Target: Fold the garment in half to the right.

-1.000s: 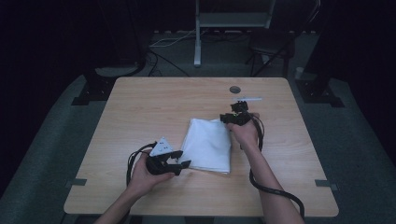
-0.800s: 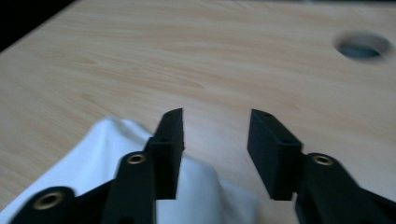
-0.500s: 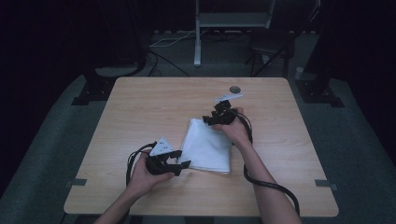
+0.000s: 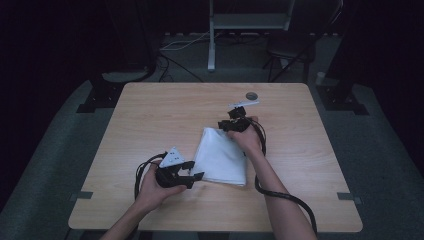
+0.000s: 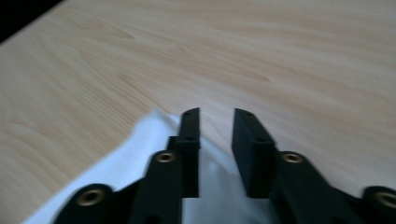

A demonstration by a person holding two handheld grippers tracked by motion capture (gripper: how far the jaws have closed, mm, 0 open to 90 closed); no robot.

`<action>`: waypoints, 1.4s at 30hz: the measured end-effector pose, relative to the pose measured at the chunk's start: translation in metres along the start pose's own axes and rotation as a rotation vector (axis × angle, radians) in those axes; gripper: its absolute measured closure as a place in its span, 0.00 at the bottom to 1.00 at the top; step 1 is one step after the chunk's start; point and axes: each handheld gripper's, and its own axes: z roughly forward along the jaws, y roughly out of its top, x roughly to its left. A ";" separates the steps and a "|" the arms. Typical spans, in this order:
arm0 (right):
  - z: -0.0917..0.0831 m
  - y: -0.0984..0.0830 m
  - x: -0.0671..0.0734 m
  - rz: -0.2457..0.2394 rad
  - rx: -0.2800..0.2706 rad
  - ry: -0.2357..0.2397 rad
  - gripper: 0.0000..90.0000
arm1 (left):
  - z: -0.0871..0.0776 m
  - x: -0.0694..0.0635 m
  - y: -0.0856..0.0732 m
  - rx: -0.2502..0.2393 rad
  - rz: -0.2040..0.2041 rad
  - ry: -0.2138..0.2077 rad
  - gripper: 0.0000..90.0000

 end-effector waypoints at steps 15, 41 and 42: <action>0.017 -0.008 0.016 -0.134 0.093 -0.007 0.79 | 0.002 -0.001 0.000 0.002 0.001 0.005 0.45; 0.001 -0.006 0.001 0.079 -0.043 -0.014 0.49 | -0.004 0.000 0.002 -0.050 -0.002 0.010 0.39; -0.007 -0.005 -0.003 0.093 -0.056 -0.011 0.45 | -0.006 0.000 0.003 -0.063 -0.003 0.012 0.39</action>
